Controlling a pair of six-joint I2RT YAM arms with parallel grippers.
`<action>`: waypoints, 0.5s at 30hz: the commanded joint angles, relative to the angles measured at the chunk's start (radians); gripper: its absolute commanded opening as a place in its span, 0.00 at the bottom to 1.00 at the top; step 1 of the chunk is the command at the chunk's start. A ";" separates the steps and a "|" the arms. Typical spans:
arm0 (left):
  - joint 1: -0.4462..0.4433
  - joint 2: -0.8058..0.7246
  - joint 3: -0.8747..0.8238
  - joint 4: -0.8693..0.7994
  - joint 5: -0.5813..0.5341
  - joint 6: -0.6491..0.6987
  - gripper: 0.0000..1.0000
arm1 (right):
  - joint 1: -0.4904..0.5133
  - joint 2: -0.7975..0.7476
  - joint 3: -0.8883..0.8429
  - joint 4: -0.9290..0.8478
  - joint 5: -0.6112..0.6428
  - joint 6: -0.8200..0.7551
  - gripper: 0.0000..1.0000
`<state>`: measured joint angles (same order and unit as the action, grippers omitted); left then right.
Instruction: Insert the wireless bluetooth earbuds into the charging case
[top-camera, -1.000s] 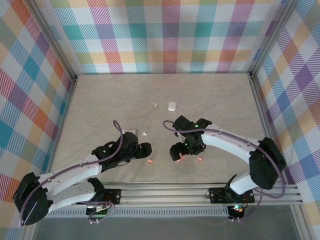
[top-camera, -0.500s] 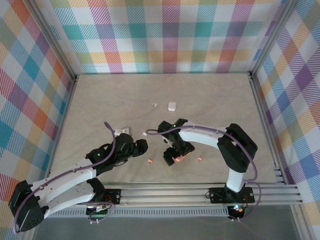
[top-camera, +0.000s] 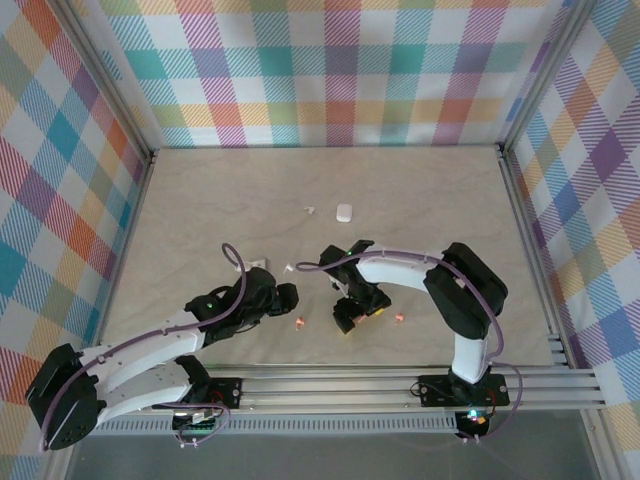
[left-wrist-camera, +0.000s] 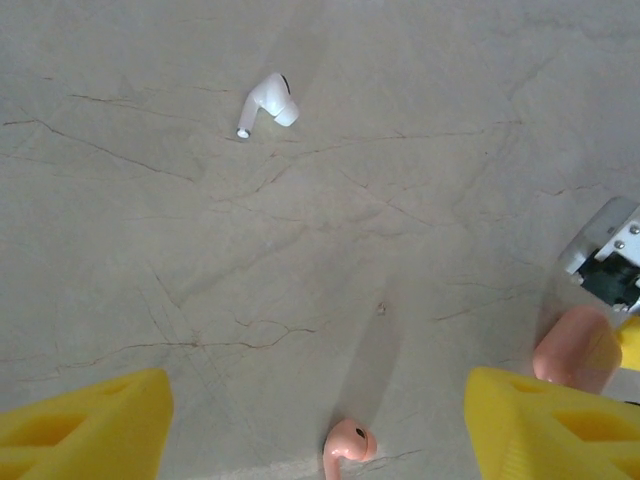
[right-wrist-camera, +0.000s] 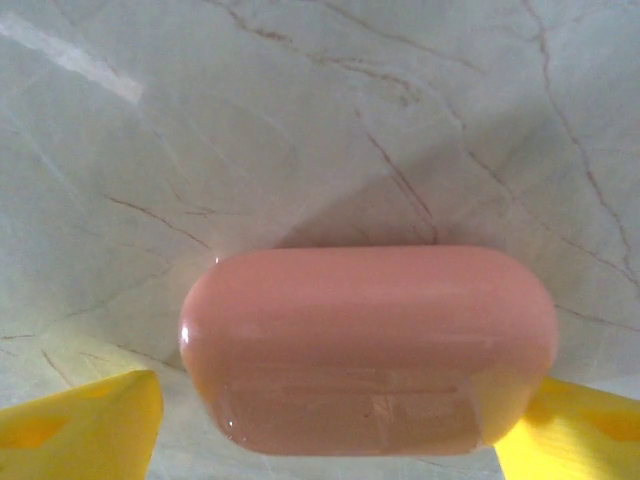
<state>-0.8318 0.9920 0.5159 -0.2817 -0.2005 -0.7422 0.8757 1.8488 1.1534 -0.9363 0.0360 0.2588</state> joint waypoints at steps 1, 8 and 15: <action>-0.008 0.016 0.045 -0.023 -0.001 0.038 0.76 | -0.023 -0.011 -0.008 0.079 -0.050 0.025 0.77; -0.008 0.047 0.064 -0.055 -0.007 0.043 0.77 | -0.116 0.004 0.035 0.121 -0.110 0.086 0.68; -0.008 0.086 0.095 -0.056 -0.018 0.051 0.77 | -0.193 -0.008 0.035 0.163 -0.192 0.143 0.66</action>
<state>-0.8318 1.0649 0.5667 -0.3180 -0.2035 -0.7101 0.7052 1.8488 1.1671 -0.8772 -0.1207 0.3672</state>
